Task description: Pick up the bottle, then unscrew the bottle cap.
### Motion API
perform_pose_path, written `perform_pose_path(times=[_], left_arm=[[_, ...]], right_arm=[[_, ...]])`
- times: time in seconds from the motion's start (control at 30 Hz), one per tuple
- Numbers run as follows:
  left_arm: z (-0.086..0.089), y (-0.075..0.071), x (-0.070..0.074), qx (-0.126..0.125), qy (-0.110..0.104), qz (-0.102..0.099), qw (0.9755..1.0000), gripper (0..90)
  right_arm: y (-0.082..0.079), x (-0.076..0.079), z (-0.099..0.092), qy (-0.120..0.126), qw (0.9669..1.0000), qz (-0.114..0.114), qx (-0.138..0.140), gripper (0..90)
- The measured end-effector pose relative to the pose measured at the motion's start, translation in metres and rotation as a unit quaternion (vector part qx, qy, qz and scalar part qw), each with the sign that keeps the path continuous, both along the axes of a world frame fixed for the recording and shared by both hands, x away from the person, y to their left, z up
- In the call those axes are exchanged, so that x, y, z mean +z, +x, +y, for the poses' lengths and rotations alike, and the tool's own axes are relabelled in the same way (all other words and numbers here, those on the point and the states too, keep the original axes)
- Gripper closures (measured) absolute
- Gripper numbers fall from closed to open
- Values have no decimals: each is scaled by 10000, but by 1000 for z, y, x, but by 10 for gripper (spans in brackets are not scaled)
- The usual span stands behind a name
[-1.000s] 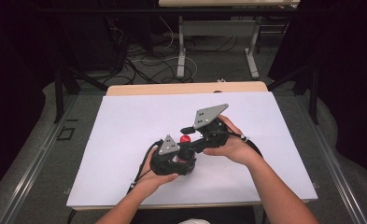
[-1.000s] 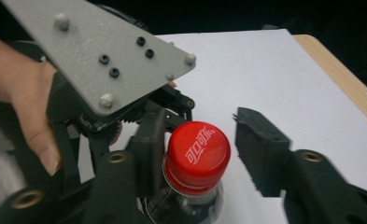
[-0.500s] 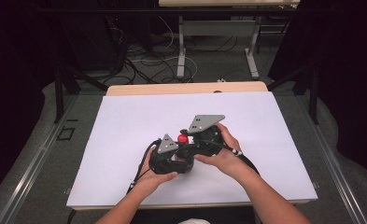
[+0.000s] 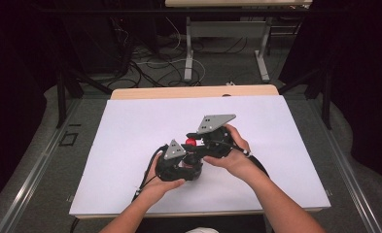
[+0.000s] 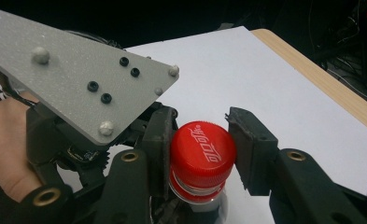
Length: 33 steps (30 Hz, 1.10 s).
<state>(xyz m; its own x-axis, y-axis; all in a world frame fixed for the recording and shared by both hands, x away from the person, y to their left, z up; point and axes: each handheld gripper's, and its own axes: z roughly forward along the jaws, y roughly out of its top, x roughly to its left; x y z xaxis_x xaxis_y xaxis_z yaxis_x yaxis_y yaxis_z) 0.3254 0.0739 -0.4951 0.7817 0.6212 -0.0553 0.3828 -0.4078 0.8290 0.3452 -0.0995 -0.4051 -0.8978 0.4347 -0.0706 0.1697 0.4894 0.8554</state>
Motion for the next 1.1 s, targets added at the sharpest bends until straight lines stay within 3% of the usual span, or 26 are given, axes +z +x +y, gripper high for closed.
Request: perform_pose_path(times=[0.47, 0.77, 1.1], left_arm=[[10, 6, -1, 209, -85, 111, 9997, 299], [17, 10, 0, 395, -145, 73, 9991, 299], [21, 11, 2, 426, -139, 63, 9990, 299]], right_arm=[[0, 5, -16, 201, 9995, 0, -233, 609], [-1, -6, -24, 145, 9993, 153, -322, 609], [-4, -23, -40, 235, 9973, 285, -642, 609]])
